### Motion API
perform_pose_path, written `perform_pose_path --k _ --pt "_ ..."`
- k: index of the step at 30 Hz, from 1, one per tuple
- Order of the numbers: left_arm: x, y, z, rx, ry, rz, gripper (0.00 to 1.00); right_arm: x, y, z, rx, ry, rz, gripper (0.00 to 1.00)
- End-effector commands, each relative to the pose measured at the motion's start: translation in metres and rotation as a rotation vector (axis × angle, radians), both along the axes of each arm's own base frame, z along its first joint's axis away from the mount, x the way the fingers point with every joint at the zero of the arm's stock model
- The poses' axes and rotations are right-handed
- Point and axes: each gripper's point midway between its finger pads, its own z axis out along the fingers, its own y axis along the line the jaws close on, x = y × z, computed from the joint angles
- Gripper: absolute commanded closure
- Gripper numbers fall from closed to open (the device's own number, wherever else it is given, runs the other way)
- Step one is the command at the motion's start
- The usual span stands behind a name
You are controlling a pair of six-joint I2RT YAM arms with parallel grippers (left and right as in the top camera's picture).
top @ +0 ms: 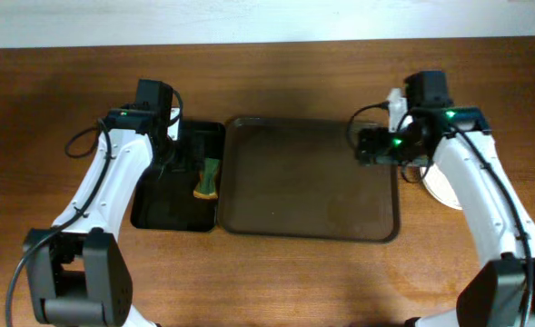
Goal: Clean dirty plates on tray and stack at the side
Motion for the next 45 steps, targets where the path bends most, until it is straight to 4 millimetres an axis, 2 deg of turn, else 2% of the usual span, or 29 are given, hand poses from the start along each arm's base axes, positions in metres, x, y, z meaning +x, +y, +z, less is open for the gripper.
perform_pose_path --k 1,4,7,8,13,15,16,19,27,29,32,34,41,43,45 --pt "-0.007 0.004 0.027 -0.001 -0.035 0.043 0.00 -0.008 0.004 0.034 -0.006 -0.074 -0.024 0.02" --pt "-0.020 0.005 0.056 -0.009 -0.103 0.040 0.00 -0.028 0.002 0.058 -0.002 -0.120 -0.025 0.02" --pt "-0.038 0.006 0.068 -0.017 -0.177 0.039 0.00 -0.049 -0.006 0.075 -0.011 -0.220 -0.063 0.02" --pt "-0.047 0.007 0.073 -0.023 -0.228 0.039 0.00 -0.063 -0.009 0.081 -0.012 -0.286 -0.069 0.02" --pt "-0.088 0.010 0.100 -0.060 -0.524 0.038 0.00 -0.114 -0.018 0.094 -0.009 -0.492 -0.086 0.02" --pt "-0.109 0.014 0.108 -0.059 -0.617 0.043 0.00 -0.137 -0.020 0.097 -0.007 -0.515 -0.088 0.02" --pt "-0.115 0.015 0.111 -0.061 -0.632 0.043 0.00 -0.142 -0.021 0.097 -0.007 -0.514 -0.088 0.02" --pt "-0.124 0.016 0.123 -0.066 -0.679 0.043 0.00 -0.144 -0.021 0.095 -0.008 -0.504 -0.087 0.02" --pt "-0.124 0.016 0.123 -0.067 -0.680 0.044 0.00 -0.143 -0.021 0.095 -0.009 -0.501 -0.087 0.02" --pt "-0.124 0.016 0.123 -0.067 -0.680 0.044 0.00 -0.146 -0.026 0.100 -0.044 -0.535 -0.080 0.02" --pt "-0.124 0.016 0.123 -0.067 -0.680 0.044 0.00 -0.152 -0.028 0.123 -0.034 -0.709 -0.085 0.02" --pt "-0.124 0.016 0.123 -0.067 -0.680 0.044 0.00 -0.151 -0.028 0.126 -0.016 -0.851 -0.094 0.02" --pt "-0.124 0.016 0.123 -0.067 -0.680 0.044 0.00 -0.134 -0.024 0.121 0.060 -1.348 -0.109 0.02" --pt "-0.124 0.016 0.123 -0.067 -0.680 0.044 0.00 -0.133 -0.024 0.109 0.068 -1.410 -0.113 0.02" --pt "-0.124 0.016 0.123 -0.067 -0.680 0.044 0.00 -0.128 -0.024 0.094 0.064 -1.399 -0.116 0.02"
